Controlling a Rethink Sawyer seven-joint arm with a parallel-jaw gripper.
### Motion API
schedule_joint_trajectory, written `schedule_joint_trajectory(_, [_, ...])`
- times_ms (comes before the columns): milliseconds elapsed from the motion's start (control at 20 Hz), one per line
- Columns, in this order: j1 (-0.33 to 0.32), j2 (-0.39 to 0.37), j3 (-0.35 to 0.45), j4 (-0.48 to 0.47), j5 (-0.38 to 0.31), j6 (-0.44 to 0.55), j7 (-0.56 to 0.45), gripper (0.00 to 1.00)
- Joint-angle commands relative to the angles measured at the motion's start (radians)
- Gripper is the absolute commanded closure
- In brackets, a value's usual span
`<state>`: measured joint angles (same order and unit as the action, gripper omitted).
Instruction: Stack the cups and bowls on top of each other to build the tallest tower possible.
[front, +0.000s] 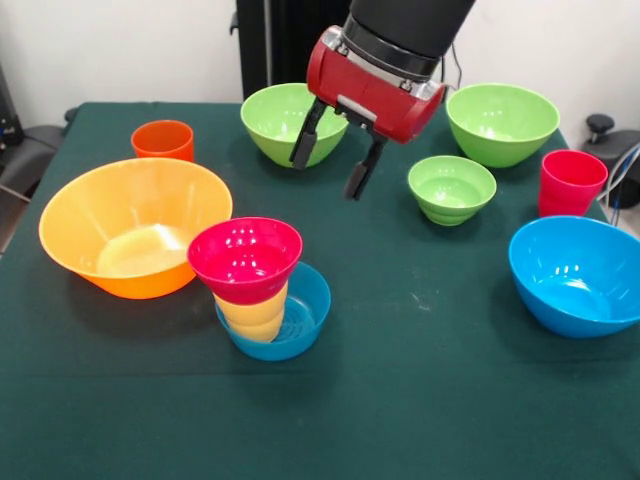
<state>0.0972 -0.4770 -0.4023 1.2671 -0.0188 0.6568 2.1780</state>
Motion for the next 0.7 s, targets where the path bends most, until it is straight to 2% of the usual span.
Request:
schedule_joint_trajectory(50, [-0.140,-0.112,0.229,0.082,-0.019,0.117,-0.260,0.00])
schedule_joint_trajectory(250, [-0.148,-0.137,0.272,0.091,-0.006,0.143,-0.218,0.00])
schedule_joint_trajectory(400, [-0.147,-0.146,0.292,0.142,-0.012,0.083,-0.154,0.00])
schedule_joint_trajectory(700, [-0.135,-0.143,0.301,0.179,-0.016,0.067,-0.071,0.00])
